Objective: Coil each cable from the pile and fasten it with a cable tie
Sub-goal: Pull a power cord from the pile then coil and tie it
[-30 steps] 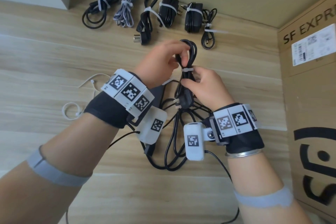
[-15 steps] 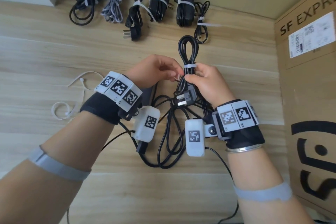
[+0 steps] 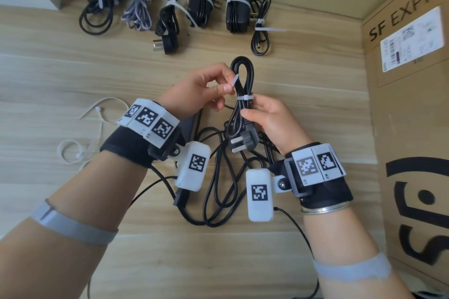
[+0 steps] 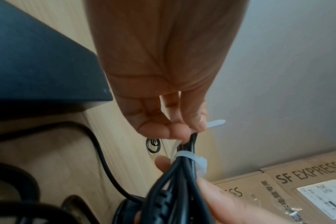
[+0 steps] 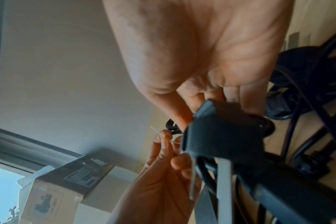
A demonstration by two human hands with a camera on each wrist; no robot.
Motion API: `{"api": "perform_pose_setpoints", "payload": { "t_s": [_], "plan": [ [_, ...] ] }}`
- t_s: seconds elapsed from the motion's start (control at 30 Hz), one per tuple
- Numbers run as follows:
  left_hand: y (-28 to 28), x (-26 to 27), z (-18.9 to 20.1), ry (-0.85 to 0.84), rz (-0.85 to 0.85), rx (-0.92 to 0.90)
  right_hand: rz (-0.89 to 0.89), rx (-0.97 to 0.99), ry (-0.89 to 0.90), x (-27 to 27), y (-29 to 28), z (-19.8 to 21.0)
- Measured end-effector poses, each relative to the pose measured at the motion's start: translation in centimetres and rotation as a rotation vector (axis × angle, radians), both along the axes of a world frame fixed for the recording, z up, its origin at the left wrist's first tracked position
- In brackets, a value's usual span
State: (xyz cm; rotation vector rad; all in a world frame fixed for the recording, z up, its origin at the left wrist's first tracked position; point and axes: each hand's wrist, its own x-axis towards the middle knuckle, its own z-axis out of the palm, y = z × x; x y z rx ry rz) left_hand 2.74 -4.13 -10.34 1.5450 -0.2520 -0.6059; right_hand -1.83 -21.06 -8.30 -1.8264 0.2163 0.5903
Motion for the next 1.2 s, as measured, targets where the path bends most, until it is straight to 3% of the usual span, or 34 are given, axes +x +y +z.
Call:
{"api": "perform_pose_setpoints", "payload": {
  "t_s": [0.33,0.53,0.77,0.97,1.2],
  "plan": [
    [-0.9,-0.1,-0.3,-0.11,-0.003,-0.067,-0.08,0.151,0.066,-0.2,-0.8,-1.0],
    [-0.9,0.4,-0.7,-0.175,0.01,0.164,-0.06,0.088,0.07,-0.1,-0.8,-0.9],
    [-1.2,1.0,-0.2,-0.437,-0.099,0.373,-0.021,0.003,0.061,0.1,-0.9,-1.4],
    [-1.0,1.1,-0.7,-0.717,-0.194,0.484,0.02,-0.104,0.036,0.2,-0.7,-2.2],
    [-1.5,1.3,-0.3,-0.789,-0.227,0.532,0.057,-0.195,0.026,0.2,-0.4,-1.7]
  ]
}}
